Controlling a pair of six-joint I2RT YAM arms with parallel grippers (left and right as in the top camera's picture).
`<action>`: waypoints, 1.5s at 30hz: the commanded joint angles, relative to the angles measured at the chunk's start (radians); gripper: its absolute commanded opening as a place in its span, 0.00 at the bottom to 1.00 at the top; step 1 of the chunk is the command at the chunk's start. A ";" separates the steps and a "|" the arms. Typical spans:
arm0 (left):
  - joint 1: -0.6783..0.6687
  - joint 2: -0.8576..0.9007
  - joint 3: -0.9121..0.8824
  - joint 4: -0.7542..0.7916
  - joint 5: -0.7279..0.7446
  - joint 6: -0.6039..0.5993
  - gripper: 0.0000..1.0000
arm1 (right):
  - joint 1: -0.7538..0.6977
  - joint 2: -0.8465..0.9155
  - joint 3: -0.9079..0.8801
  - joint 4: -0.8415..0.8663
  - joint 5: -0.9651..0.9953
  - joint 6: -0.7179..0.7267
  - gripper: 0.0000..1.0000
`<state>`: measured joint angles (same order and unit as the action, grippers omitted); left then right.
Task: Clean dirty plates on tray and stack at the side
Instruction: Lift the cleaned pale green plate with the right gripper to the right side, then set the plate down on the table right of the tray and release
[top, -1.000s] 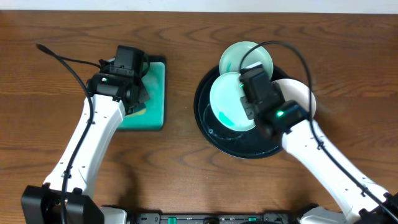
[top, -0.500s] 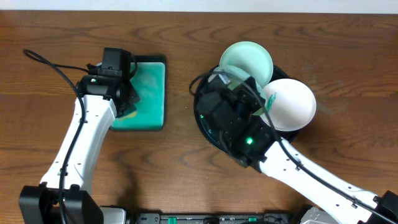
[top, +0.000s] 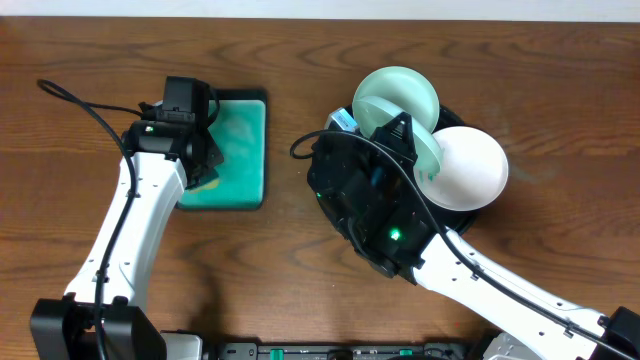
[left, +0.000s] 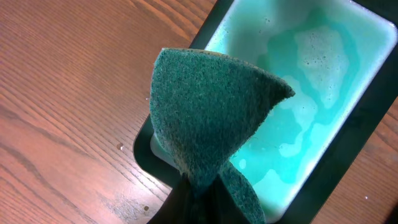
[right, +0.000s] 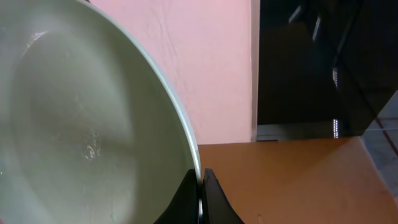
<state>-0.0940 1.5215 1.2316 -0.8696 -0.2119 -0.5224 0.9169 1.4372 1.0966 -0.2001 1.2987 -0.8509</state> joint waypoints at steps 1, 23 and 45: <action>0.004 -0.003 -0.003 0.000 -0.008 0.010 0.07 | 0.013 -0.019 0.006 -0.011 0.008 0.103 0.01; 0.004 -0.003 -0.004 -0.001 -0.008 0.010 0.07 | -0.729 -0.053 -0.003 -0.217 -1.239 1.094 0.01; 0.004 -0.003 -0.004 0.014 -0.005 0.010 0.07 | -1.580 0.239 -0.003 -0.132 -1.528 1.194 0.01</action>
<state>-0.0940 1.5215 1.2316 -0.8566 -0.2115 -0.5224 -0.6434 1.6192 1.0908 -0.3622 -0.2070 0.3515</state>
